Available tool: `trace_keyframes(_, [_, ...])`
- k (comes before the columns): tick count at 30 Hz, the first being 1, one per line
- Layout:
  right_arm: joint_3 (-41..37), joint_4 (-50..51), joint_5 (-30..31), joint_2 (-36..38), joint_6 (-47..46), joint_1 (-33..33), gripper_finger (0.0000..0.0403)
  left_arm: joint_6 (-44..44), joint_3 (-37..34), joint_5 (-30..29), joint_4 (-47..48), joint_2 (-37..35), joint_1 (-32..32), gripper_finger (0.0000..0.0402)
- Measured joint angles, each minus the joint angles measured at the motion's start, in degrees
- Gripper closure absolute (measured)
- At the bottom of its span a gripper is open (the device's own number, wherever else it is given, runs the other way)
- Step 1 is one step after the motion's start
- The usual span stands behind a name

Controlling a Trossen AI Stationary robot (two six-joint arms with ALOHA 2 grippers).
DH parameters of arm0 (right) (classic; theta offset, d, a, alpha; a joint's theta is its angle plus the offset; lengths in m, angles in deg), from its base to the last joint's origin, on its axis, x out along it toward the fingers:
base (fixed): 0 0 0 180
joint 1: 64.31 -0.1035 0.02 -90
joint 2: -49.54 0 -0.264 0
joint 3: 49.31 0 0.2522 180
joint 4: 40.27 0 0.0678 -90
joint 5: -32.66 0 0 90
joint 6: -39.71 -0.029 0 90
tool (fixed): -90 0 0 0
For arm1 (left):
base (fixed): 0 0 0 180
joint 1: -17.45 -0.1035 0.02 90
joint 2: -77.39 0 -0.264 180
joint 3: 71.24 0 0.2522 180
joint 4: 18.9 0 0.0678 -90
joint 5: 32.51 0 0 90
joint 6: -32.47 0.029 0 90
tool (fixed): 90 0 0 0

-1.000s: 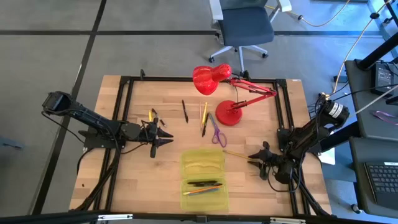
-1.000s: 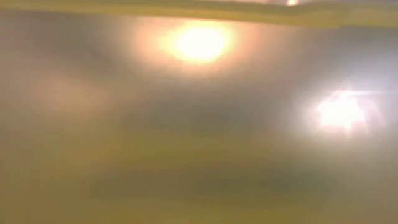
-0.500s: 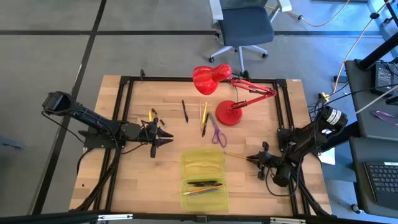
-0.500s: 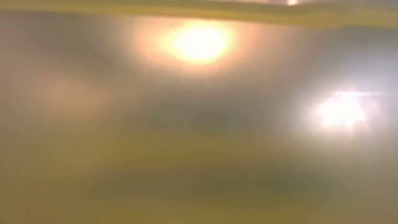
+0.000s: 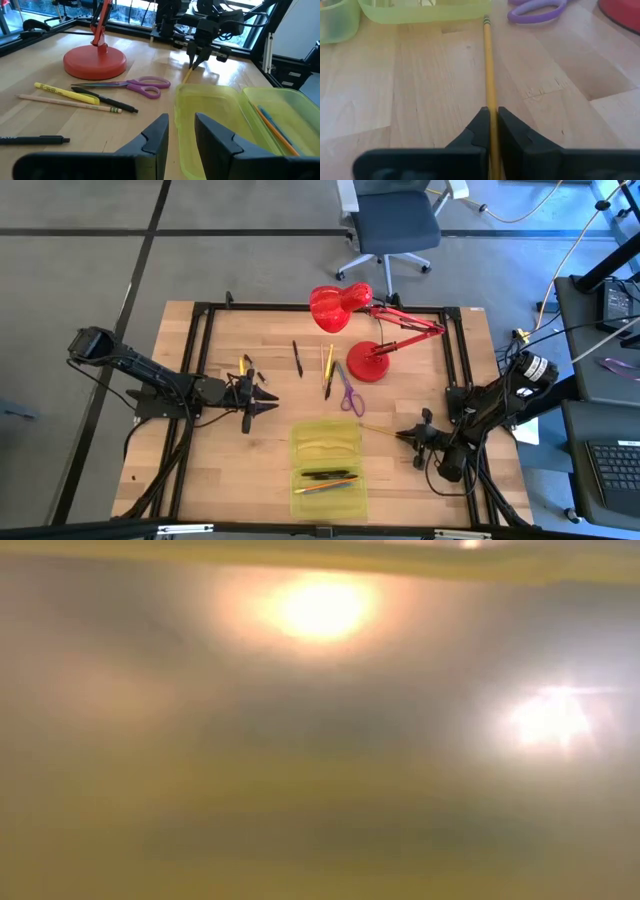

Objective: Pick & place school supplies into a supply box
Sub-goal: Put the yellow pencil into the yellow supply box

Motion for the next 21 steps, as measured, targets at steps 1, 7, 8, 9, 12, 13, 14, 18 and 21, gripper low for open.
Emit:
trace_keyframes(1, [0.0, 0.2, -0.1, 0.5, 0.0, 0.0, 0.0378, 0.0, 0.0, 0.0, 0.0, 0.0, 0.0, 0.0315])
trace_keyframes(7, [-0.1, 1.8, 0.4, 4.5, 0.1, 0.0, 0.0376, 0.0, 0.0, 0.0, 0.0, 0.0, 0.0, 0.0313])
trace_keyframes(8, [-0.1, 2.0, 1.0, 5.1, 0.2, 0.1, 0.0377, 0.0, 0.0, 0.1, 0.0, 0.0, 0.0, 0.0314])
trace_keyframes(9, [0.0, 2.1, 2.0, 5.5, 0.3, 0.1, 0.0378, 0.0, 0.0, 0.1, 0.0, 0.0, 0.0, 0.0314])
trace_keyframes(12, [0.0, 3.0, 4.3, 6.9, 0.6, 0.1, 0.0378, 0.0, 0.0, 0.1, 0.0, 0.0, 0.0, 0.0315])
trace_keyframes(13, [0.0, 3.6, 5.0, 7.4, 0.8, 0.1, 0.0377, 0.0, 0.0, 0.1, 0.0, 0.0, 0.0, 0.0315])
trace_keyframes(14, [0.0, 4.2, 5.6, 8.0, 0.9, 0.1, 0.0376, 0.0, 0.0, 0.1, 0.0, 0.0, 0.0, 0.0314])
trace_keyframes(18, [0.0, 6.6, 7.7, 10.4, 1.6, 0.1, 0.0378, 0.0, 0.0, 0.2, 0.0, 0.0, 0.0, 0.0314])
trace_keyframes(21, [0.0, 5.8, 9.2, 12.4, 4.4, 0.1, 0.0378, 0.0, 0.0, 0.2, 0.0, 0.0, 0.0, 0.0315])
